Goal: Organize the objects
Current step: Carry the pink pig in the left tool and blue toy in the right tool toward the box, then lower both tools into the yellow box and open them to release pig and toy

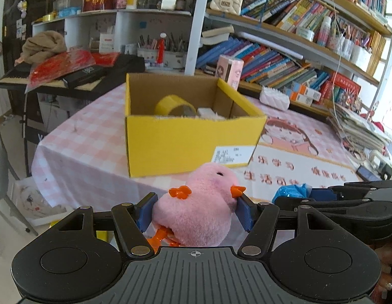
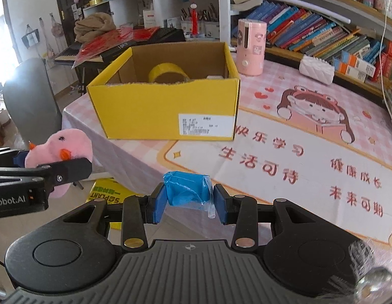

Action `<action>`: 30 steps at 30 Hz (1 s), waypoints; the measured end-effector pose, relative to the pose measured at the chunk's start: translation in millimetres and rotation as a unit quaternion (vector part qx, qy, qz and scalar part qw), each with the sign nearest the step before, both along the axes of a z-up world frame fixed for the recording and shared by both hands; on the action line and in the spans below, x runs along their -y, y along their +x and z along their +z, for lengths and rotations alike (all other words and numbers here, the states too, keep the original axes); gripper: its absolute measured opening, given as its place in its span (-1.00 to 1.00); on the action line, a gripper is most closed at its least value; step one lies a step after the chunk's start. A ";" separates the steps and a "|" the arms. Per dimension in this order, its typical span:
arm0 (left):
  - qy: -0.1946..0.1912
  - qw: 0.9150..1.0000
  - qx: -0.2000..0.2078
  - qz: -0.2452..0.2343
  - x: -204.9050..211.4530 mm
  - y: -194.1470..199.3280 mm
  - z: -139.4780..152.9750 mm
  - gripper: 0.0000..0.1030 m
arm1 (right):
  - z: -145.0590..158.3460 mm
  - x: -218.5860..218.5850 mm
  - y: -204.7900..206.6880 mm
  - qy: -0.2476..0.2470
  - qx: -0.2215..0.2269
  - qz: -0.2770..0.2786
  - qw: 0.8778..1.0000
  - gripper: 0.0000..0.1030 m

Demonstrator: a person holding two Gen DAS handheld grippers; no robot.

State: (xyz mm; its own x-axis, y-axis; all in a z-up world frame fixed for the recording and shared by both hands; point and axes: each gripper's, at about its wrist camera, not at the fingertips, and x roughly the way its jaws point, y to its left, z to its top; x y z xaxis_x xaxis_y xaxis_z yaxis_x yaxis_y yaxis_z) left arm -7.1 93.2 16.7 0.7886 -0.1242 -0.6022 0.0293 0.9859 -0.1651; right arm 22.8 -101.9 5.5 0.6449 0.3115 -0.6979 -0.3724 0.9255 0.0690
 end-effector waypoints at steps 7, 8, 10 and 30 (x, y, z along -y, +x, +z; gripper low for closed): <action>-0.008 0.999 0.036 0.016 -5.5 33.2 19.4 0.25 | 22.9 0.4 28.7 0.012 0.039 -0.009 0.999 -0.28; -0.009 0.999 0.042 0.019 -5.9 39.3 22.8 0.25 | 27.2 -0.4 34.7 0.014 0.046 -0.009 0.999 -0.28; -0.008 0.998 0.054 0.026 -5.9 52.7 30.3 0.25 | 36.7 -2.9 49.3 0.020 0.063 -0.005 0.998 -0.28; 0.072 0.995 0.028 0.070 8.7 183.4 9.4 0.26 | 37.0 -41.8 211.5 -0.027 0.107 0.090 0.990 -0.28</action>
